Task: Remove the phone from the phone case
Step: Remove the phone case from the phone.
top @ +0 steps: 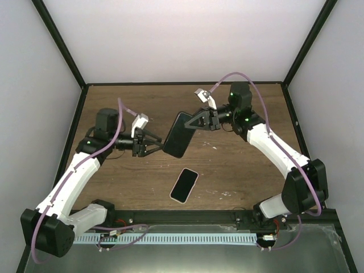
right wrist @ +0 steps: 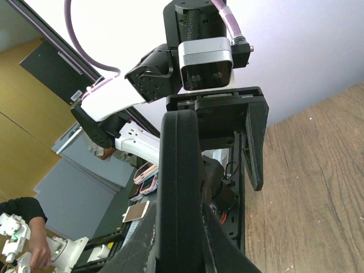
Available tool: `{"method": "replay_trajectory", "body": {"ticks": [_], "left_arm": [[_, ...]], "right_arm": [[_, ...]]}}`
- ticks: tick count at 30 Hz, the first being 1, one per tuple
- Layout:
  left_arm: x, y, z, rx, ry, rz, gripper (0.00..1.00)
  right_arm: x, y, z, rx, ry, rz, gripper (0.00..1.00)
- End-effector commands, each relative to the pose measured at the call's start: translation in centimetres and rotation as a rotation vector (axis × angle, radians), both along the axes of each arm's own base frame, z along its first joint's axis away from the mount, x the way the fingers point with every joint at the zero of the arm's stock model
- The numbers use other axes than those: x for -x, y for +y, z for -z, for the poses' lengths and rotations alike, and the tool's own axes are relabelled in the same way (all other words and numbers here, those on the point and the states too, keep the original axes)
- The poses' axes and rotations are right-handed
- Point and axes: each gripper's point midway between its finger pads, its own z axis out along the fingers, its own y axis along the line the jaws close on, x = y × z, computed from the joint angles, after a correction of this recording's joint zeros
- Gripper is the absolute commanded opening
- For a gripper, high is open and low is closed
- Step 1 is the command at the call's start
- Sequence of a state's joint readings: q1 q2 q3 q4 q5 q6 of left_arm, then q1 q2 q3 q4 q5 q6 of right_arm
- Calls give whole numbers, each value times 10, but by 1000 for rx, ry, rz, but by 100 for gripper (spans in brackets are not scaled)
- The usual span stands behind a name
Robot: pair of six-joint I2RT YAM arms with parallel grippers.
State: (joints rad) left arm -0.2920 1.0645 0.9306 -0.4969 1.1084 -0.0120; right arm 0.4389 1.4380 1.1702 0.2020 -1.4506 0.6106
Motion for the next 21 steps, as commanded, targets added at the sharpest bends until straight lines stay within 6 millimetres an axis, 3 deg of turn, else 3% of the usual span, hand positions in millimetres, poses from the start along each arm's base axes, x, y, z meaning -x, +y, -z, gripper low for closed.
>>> {"method": "replay_trajectory", "body": {"ticks": [1,10,21], "left_arm": [[-17,-1,34,-115,21,-70,55],[-24,-15,19,-83,-12,-11,48],[-35,-31,0,-70,-68,41,39]], "right_arm": [[55,-1,-31,-75,-144,-211,1],[61,14,-15,-95,-168,-263,1],[65,36,19,-56,-116,-292,1]]}}
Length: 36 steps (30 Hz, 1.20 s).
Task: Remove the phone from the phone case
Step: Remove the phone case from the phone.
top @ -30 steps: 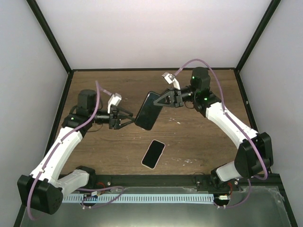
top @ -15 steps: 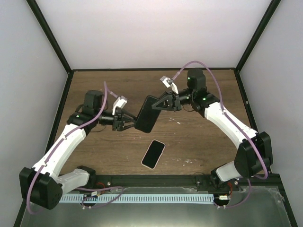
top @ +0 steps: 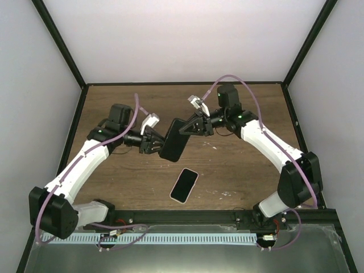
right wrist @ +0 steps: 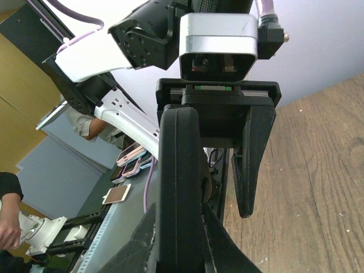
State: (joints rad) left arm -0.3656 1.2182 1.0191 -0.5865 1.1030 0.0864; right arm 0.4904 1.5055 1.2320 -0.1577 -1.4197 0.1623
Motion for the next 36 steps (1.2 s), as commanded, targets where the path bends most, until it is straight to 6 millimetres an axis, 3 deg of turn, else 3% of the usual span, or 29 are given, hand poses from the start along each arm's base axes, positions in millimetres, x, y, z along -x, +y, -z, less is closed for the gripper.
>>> {"method": "replay_trajectory", "body": {"ticks": [1,9,13,18,22,23,27,29,36], "left_arm": [[-30,-10,-19,-11,-124,-49,39],[-13,-26,-19,-21,-146,27,34],[-7,-26,-19,-6,-123,40,26],[4,-13,-29,89,-59,64,5],[-3,3,-35,151,-6,14,0],[-4,6,-35,157,-1,5,0],[-2,10,-34,169,28,-10,0],[-4,11,-32,169,41,-21,0],[-16,15,-29,178,88,-54,0]], "right_arm": [[63,20,-14,-62,-7,-262,1],[74,40,4,-37,18,-312,1],[72,44,5,-33,6,-308,1],[65,44,0,-37,-28,-289,1],[46,39,3,-31,-24,-243,1],[40,38,2,-30,-20,-231,3],[12,30,-3,-26,-14,-166,33],[-3,24,-8,-28,-24,-126,42],[-47,9,-16,9,-86,53,51]]}}
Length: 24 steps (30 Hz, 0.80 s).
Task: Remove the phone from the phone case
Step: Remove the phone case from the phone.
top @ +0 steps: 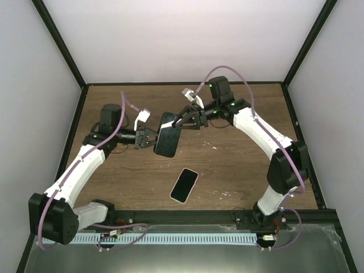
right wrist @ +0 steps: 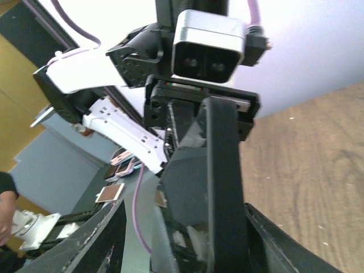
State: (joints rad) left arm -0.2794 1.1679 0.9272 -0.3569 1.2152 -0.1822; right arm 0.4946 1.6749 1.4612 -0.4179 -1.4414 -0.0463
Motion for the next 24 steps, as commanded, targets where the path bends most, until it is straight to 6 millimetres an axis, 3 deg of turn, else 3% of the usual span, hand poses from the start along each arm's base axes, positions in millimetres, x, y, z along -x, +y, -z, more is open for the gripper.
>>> {"method": "replay_trajectory", "body": {"ticks": [1,6,10,14,24], "left_arm": [[-10,3,-12,54,1,-5,0],[-38,18,-2,54,102,-109,0],[-67,38,10,24,179,-263,0],[-80,51,17,31,243,-333,0],[-91,60,24,57,363,-378,0]], "right_arm": [[-25,-8,-14,12,-84,118,51],[-36,-10,0,72,-146,222,56],[-45,-13,0,96,-221,300,64],[-56,-15,0,123,-278,366,75],[-87,-9,1,201,-440,587,83]]}}
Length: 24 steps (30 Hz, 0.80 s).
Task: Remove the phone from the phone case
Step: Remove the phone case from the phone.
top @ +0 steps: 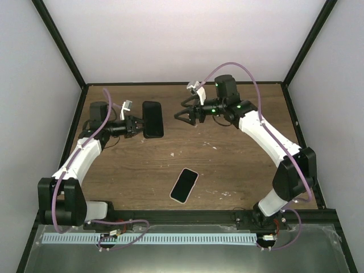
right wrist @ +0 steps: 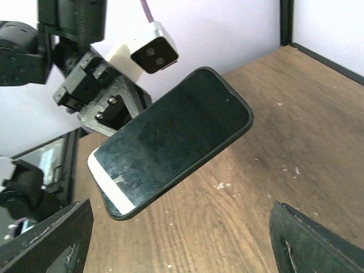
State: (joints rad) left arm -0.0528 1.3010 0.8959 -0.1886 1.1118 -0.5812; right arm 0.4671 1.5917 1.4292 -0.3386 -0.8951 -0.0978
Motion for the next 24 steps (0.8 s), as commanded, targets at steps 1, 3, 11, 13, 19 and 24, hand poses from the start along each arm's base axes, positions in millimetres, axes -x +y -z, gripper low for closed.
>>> {"method": "replay_trajectory", "body": {"ticks": [1,3,11,13,19,24], "left_arm": [[-1,-1,-15,46,-15,10,0],[-1,0,-15,50,-3,6,0],[-4,4,-13,66,40,-14,0],[-4,5,-13,72,48,-16,0],[-2,5,-10,106,92,-14,0],[-3,4,-11,120,118,-4,0]], "right_arm": [[-12,7,-16,37,-169,120,83],[-13,13,-18,56,-213,147,84],[5,46,-16,130,-413,157,85],[10,55,-16,152,-475,166,84],[25,80,-14,225,-637,187,80],[28,94,-6,272,-717,203,76]]}}
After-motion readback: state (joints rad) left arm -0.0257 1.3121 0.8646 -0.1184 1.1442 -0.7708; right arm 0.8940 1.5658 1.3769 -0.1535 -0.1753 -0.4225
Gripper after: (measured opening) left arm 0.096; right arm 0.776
